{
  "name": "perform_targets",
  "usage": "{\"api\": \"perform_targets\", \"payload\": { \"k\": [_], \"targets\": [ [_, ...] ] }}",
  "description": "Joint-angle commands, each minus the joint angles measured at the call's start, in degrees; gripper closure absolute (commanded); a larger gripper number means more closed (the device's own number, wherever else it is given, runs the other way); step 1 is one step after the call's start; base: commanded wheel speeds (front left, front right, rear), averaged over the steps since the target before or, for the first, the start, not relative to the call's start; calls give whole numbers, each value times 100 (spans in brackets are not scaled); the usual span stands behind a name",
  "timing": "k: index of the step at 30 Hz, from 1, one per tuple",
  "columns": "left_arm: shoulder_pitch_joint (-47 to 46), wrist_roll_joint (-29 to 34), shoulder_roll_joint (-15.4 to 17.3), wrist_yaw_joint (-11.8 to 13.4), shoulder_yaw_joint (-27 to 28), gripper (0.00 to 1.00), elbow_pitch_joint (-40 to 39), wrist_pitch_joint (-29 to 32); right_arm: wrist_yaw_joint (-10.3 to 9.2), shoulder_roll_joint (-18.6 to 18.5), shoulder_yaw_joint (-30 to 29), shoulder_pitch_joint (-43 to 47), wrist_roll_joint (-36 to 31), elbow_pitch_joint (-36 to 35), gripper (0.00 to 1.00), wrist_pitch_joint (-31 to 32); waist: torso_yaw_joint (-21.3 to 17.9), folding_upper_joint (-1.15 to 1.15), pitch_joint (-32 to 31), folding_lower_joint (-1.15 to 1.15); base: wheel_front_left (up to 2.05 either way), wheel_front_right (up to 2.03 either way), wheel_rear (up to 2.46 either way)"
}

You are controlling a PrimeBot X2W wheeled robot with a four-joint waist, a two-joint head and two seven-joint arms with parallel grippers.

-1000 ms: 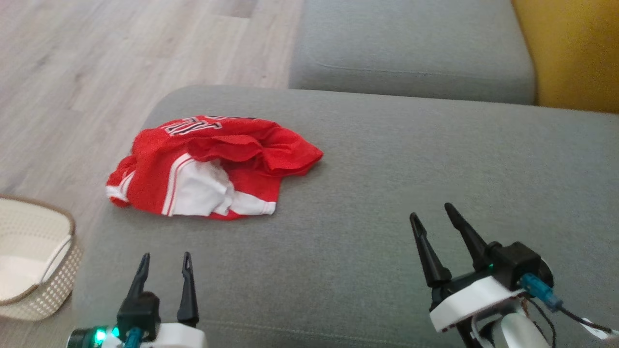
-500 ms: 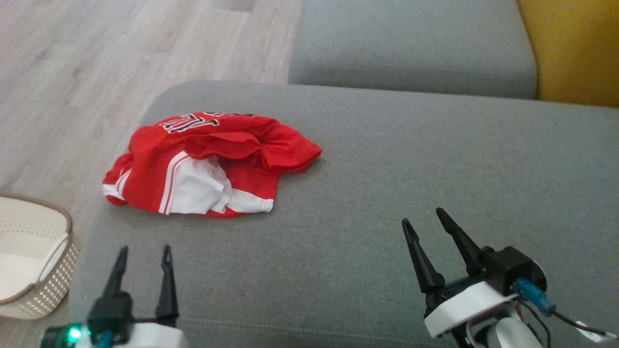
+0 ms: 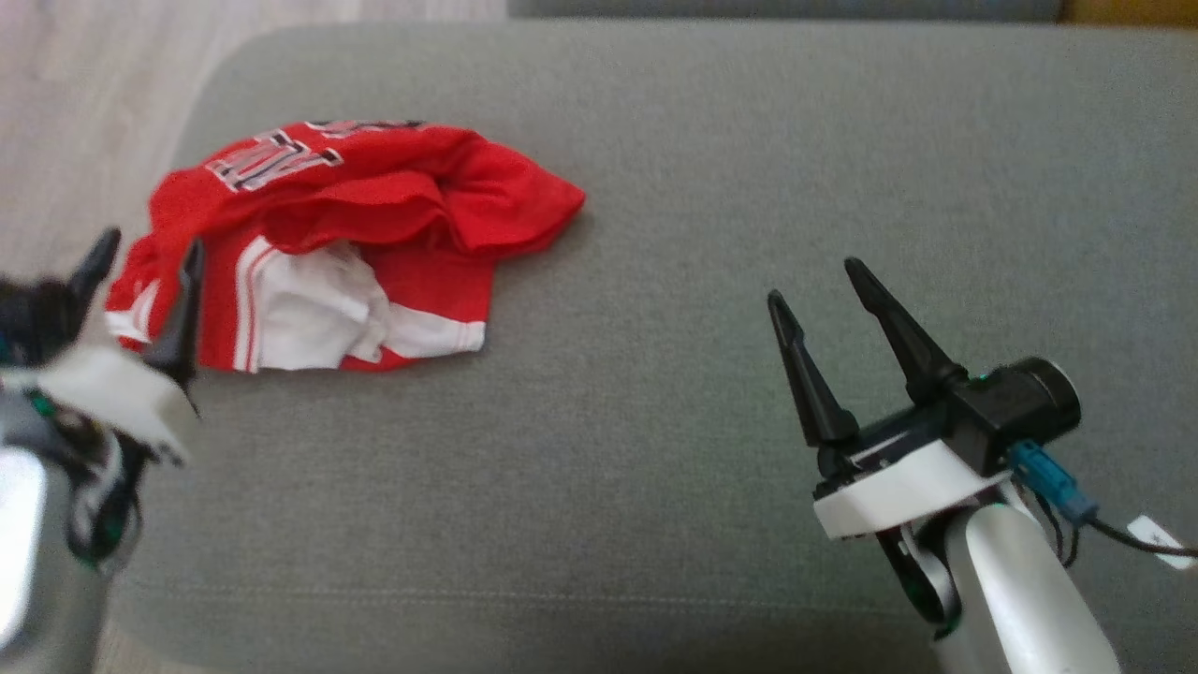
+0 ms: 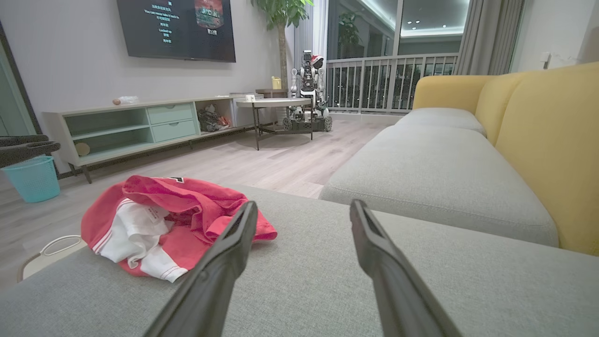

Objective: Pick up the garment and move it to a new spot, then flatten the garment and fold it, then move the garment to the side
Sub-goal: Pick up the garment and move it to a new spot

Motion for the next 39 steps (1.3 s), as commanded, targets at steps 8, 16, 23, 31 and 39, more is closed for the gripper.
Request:
{"api": "perform_targets", "payload": {
  "k": [8,16,23,31,39],
  "targets": [
    [-2089,-1148,964,-140,-663,0,1433,1055,-1,-35,292,-455,-188,-633,0,124,-483,0,906,0,0,0,0],
    [-2942,-1781,1404,-142,-1575,0,2426,1418,-1,-35,190,-479,-215,-726,0,100,-743,0,1186,0,0,0,0],
    [-3463,-2232,1557,-142,-2328,2,3276,1520,-1,-35,81,-487,-164,-775,0,36,-884,0,1356,0,0,0,0],
    [-3861,-2494,1637,-142,-2776,100,3700,1014,-1,-35,27,-519,-167,-732,0,-4,-831,0,1386,0,0,0,0],
    [-4337,-2195,1510,-101,-2709,100,4001,-537,-1,-35,25,-430,-64,-470,0,-72,-666,0,773,0,0,0,0]
  ]
}}
